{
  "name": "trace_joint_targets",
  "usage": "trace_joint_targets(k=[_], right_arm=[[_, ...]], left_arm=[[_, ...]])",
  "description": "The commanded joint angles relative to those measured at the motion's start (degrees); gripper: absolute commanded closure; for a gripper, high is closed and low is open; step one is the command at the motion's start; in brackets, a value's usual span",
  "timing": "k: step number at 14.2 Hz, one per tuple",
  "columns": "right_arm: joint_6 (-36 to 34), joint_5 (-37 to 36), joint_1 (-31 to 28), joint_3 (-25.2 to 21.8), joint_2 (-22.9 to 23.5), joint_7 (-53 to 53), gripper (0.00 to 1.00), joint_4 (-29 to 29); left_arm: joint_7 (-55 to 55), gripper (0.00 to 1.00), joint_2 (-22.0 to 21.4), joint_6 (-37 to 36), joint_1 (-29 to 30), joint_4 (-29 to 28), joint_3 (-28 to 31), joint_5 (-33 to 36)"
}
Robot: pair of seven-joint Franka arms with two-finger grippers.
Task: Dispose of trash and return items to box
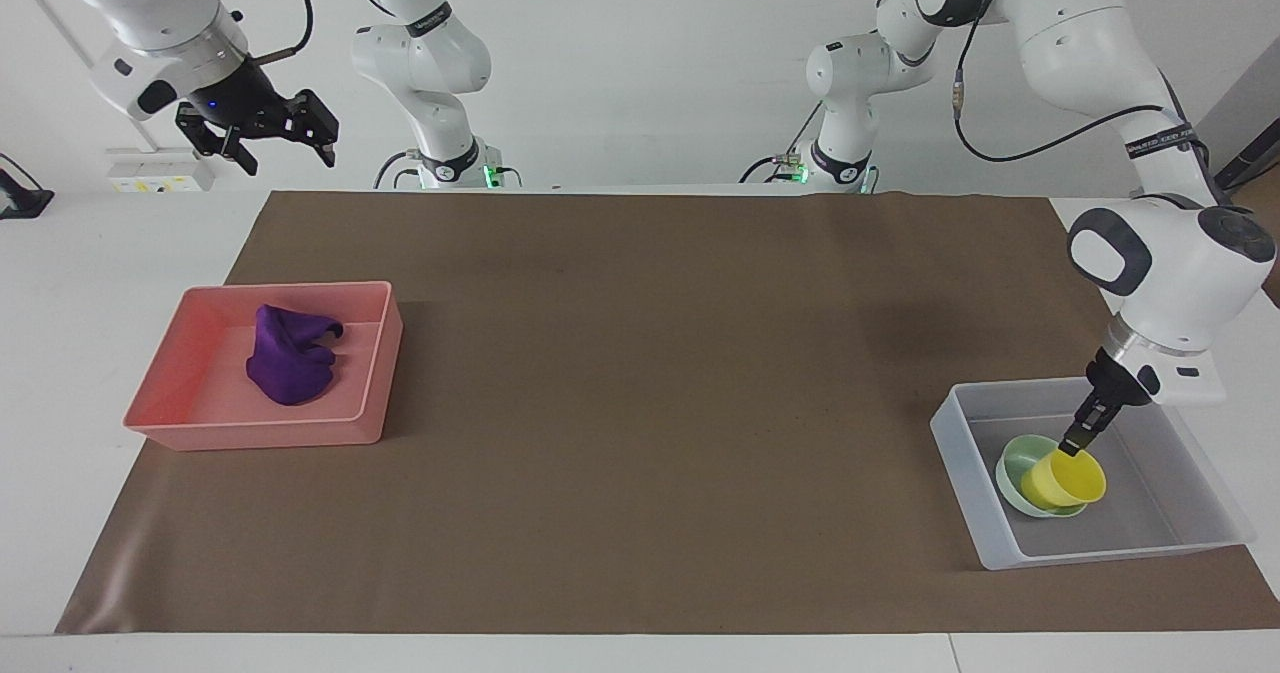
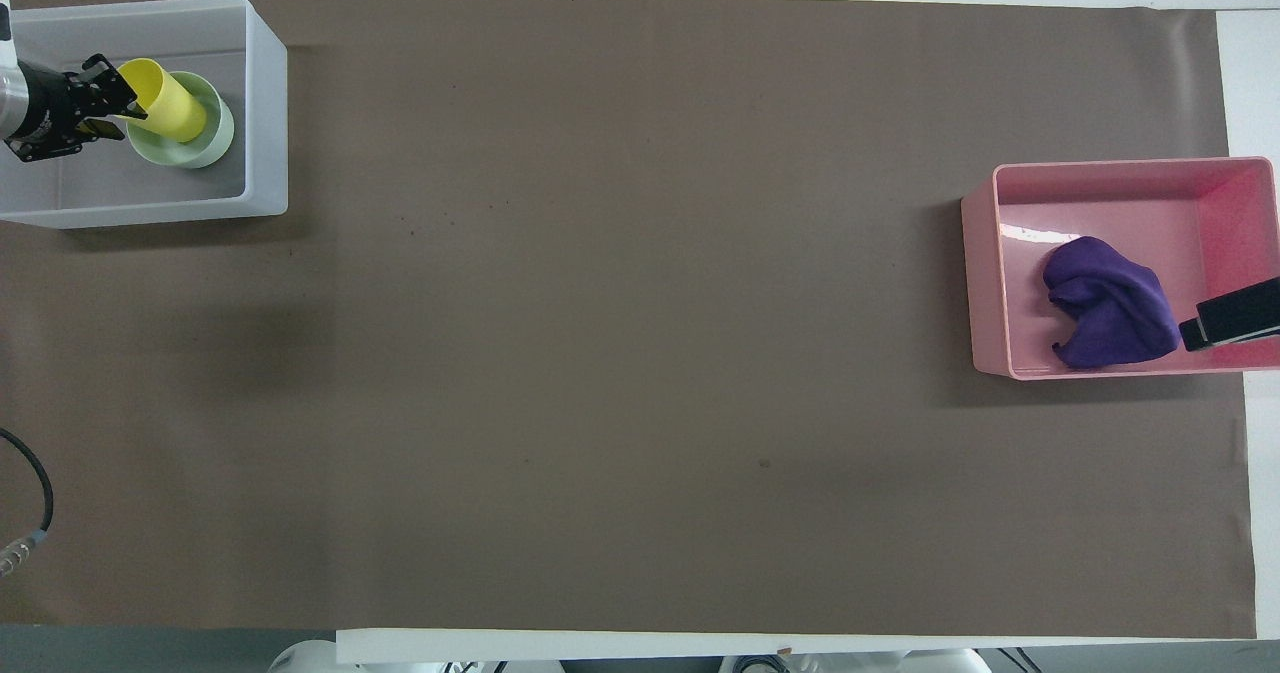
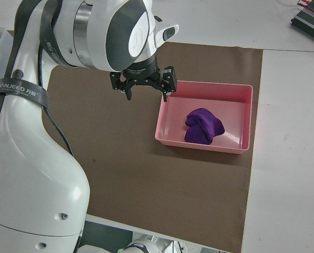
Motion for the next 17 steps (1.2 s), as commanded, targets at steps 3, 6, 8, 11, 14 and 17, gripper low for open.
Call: trace_joint_targets(k=[3, 6, 8, 11, 14, 17], right_arm=[[-0.40, 1.22, -0.26, 0.10, -0.66, 0.44, 0.00, -0.48], [-0.40, 1.22, -0.26, 0.10, -0.75, 0.44, 0.00, -0.48], [-0.40, 1.22, -0.26, 0.10, -0.75, 0.44, 0.00, -0.48], [-0.40, 1.22, -0.26, 0.10, -0.75, 0.44, 0.00, -0.48], [-0.40, 1.22, -0.26, 0.10, -0.75, 0.44, 0.00, -0.48], [-0.40, 1.22, -0.26, 0.10, -0.75, 0.44, 0.00, -0.48]], left_arm=[[0.82, 0.00, -5.27, -11.90, -0.49, 2.74, 0.47, 0.13], [3.79, 0.00, -11.76, -23.22, -0.84, 1.08, 0.03, 0.39], [6.95, 0.00, -19.57, -29.21, -2.25, -4.79, 0.03, 0.30], [11.96, 0.00, -29.43, -37.29, -5.31, -8.77, -0.14, 0.57], [19.16, 0.00, -32.52, -39.52, -5.59, -6.85, -0.93, 1.01], [24.99, 0.00, -28.94, -43.29, -5.68, 1.67, -1.90, 1.80]])
